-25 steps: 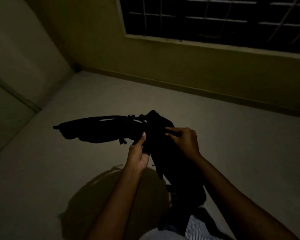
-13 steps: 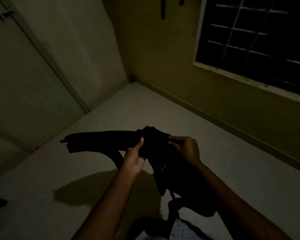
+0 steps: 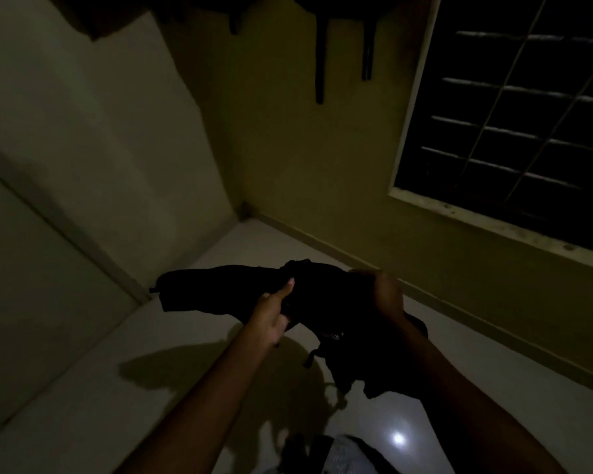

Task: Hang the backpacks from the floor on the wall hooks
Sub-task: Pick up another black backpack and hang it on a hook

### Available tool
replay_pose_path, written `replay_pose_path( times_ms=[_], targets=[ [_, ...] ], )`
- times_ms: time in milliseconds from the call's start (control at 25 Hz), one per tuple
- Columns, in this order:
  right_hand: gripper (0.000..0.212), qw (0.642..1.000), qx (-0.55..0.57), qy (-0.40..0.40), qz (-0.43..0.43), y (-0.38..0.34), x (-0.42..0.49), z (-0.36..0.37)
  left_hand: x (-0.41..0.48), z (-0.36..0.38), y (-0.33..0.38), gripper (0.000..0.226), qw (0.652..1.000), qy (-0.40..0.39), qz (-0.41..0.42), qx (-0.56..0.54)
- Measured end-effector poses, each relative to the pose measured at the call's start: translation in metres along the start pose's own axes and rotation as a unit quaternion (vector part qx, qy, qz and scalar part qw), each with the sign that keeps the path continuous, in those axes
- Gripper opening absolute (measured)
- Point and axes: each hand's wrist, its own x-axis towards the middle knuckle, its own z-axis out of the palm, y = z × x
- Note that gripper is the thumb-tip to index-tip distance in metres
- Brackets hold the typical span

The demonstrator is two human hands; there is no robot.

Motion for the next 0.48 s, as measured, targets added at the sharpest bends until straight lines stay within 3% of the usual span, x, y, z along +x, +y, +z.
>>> replay_pose_path(
  times_ms=[80,200,320,480],
  targets=[
    [0.031,0.999,0.033,-0.009,0.003,-0.019,0.034,0.008,0.038,0.004,0.031,0.06,0.999,0.008,0.005,0.039],
    [0.031,0.986,0.122,-0.114,-0.024,-0.056,0.073,0.024,0.079,0.011,0.063,0.073,0.989,0.042,0.003,0.14],
    [0.04,0.976,0.106,-0.173,-0.079,-0.106,0.108,0.053,0.107,0.017,0.094,0.073,0.964,0.048,0.031,0.258],
    [0.06,0.955,0.141,-0.255,-0.047,-0.173,0.15,0.092,0.142,0.013,0.141,0.048,0.86,0.014,0.144,0.489]
  ],
)
